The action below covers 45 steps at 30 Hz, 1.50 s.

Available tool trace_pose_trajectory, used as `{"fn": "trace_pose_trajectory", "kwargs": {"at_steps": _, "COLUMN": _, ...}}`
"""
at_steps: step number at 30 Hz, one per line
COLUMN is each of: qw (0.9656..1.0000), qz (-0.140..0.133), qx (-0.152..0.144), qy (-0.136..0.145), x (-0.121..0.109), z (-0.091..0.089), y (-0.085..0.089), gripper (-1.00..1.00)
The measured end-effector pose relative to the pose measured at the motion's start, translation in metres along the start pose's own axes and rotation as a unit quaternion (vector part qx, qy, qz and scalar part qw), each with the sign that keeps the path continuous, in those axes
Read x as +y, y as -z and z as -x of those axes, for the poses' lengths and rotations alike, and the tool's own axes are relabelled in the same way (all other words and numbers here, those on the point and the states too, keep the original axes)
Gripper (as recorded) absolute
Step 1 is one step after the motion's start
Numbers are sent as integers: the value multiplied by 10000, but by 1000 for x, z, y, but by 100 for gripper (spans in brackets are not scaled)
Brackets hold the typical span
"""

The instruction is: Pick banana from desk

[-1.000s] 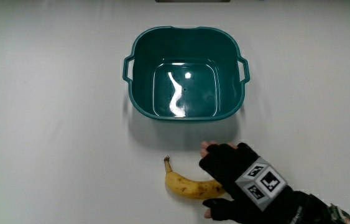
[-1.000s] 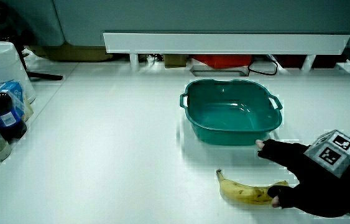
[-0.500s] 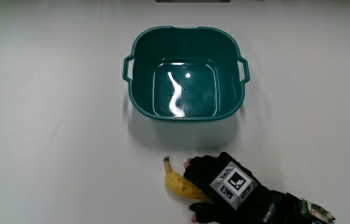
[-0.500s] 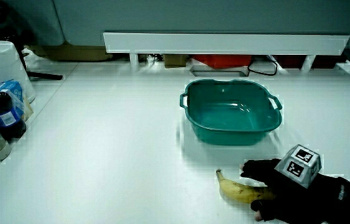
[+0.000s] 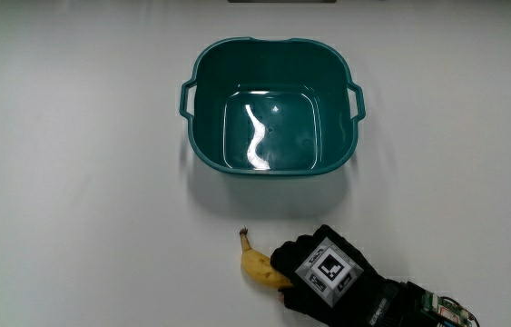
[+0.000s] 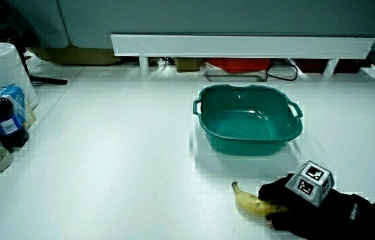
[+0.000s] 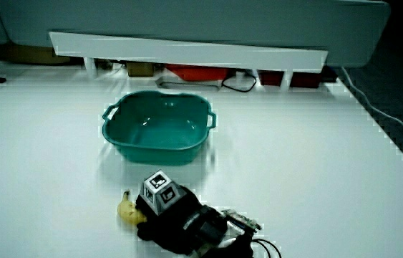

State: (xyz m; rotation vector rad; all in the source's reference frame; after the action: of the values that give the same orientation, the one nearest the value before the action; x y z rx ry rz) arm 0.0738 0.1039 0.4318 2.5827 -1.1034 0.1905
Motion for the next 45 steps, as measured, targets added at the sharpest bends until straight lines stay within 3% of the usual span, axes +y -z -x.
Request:
{"fn": "trace_pose_trajectory", "kwargs": {"at_steps": 1, "qw": 9999, "qz": 58, "qx": 127, "qy": 3, "x": 0, "z": 0, "y": 0, "gripper": 90}}
{"fn": "trace_pose_trajectory", "kwargs": {"at_steps": 3, "qw": 9999, "qz": 57, "qx": 98, "qy": -32, "x": 0, "z": 0, "y": -3, "gripper": 100}}
{"fn": "trace_pose_trajectory", "kwargs": {"at_steps": 7, "qw": 9992, "qz": 193, "qx": 353, "qy": -67, "x": -4, "z": 1, "y": -19, "gripper": 100}}
{"fn": "trace_pose_trajectory", "kwargs": {"at_steps": 8, "qw": 9994, "qz": 70, "qx": 307, "qy": -121, "x": -5, "z": 0, "y": -23, "gripper": 100}}
{"fn": "trace_pose_trajectory", "kwargs": {"at_steps": 10, "qw": 9996, "qz": 127, "qx": 197, "qy": -143, "x": -9, "z": 0, "y": -34, "gripper": 100}}
{"fn": "trace_pose_trajectory", "kwargs": {"at_steps": 12, "qw": 9998, "qz": 30, "qx": 29, "qy": -190, "x": -14, "z": 0, "y": -43, "gripper": 100}}
{"fn": "trace_pose_trajectory", "kwargs": {"at_steps": 13, "qw": 9995, "qz": -71, "qx": 240, "qy": -202, "x": -16, "z": 1, "y": -53, "gripper": 100}}
{"fn": "trace_pose_trajectory", "kwargs": {"at_steps": 14, "qw": 9994, "qz": -234, "qx": 20, "qy": -240, "x": -18, "z": 0, "y": -57, "gripper": 100}}
{"fn": "trace_pose_trajectory", "kwargs": {"at_steps": 16, "qw": 9992, "qz": -277, "qx": 118, "qy": -261, "x": -23, "z": 1, "y": -71, "gripper": 100}}
{"fn": "trace_pose_trajectory", "kwargs": {"at_steps": 19, "qw": 9953, "qz": -900, "qx": -61, "qy": -364, "x": -30, "z": 4, "y": -93, "gripper": 100}}
{"fn": "trace_pose_trajectory", "kwargs": {"at_steps": 20, "qw": 9953, "qz": -880, "qx": -197, "qy": -352, "x": -33, "z": 5, "y": -97, "gripper": 100}}
{"fn": "trace_pose_trajectory", "kwargs": {"at_steps": 21, "qw": 9962, "qz": -777, "qx": -106, "qy": -379, "x": -35, "z": 5, "y": -104, "gripper": 100}}
{"fn": "trace_pose_trajectory", "kwargs": {"at_steps": 22, "qw": 9951, "qz": -884, "qx": -238, "qy": -384, "x": -37, "z": 5, "y": -107, "gripper": 100}}
{"fn": "trace_pose_trajectory", "kwargs": {"at_steps": 23, "qw": 9967, "qz": -673, "qx": -215, "qy": -402, "x": -39, "z": 4, "y": -110, "gripper": 100}}
{"fn": "trace_pose_trajectory", "kwargs": {"at_steps": 24, "qw": 9955, "qz": -798, "qx": -270, "qy": -437, "x": -41, "z": 3, "y": -115, "gripper": 100}}
{"fn": "trace_pose_trajectory", "kwargs": {"at_steps": 25, "qw": 9963, "qz": -722, "qx": -210, "qy": -417, "x": -43, "z": 2, "y": -120, "gripper": 100}}
{"fn": "trace_pose_trajectory", "kwargs": {"at_steps": 26, "qw": 9965, "qz": -644, "qx": -338, "qy": -419, "x": -45, "z": 0, "y": -124, "gripper": 100}}
{"fn": "trace_pose_trajectory", "kwargs": {"at_steps": 27, "qw": 9959, "qz": -777, "qx": -176, "qy": -435, "x": -46, "z": 0, "y": -132, "gripper": 100}}
{"fn": "trace_pose_trajectory", "kwargs": {"at_steps": 30, "qw": 9943, "qz": -983, "qx": -66, "qy": -413, "x": -47, "z": -2, "y": -145, "gripper": 100}}
{"fn": "trace_pose_trajectory", "kwargs": {"at_steps": 44, "qw": 9927, "qz": -1123, "qx": -154, "qy": -414, "x": -29, "z": -16, "y": -157, "gripper": 100}}
{"fn": "trace_pose_trajectory", "kwargs": {"at_steps": 45, "qw": 9908, "qz": -1268, "qx": -234, "qy": -416, "x": -26, "z": -18, "y": -158, "gripper": 100}}
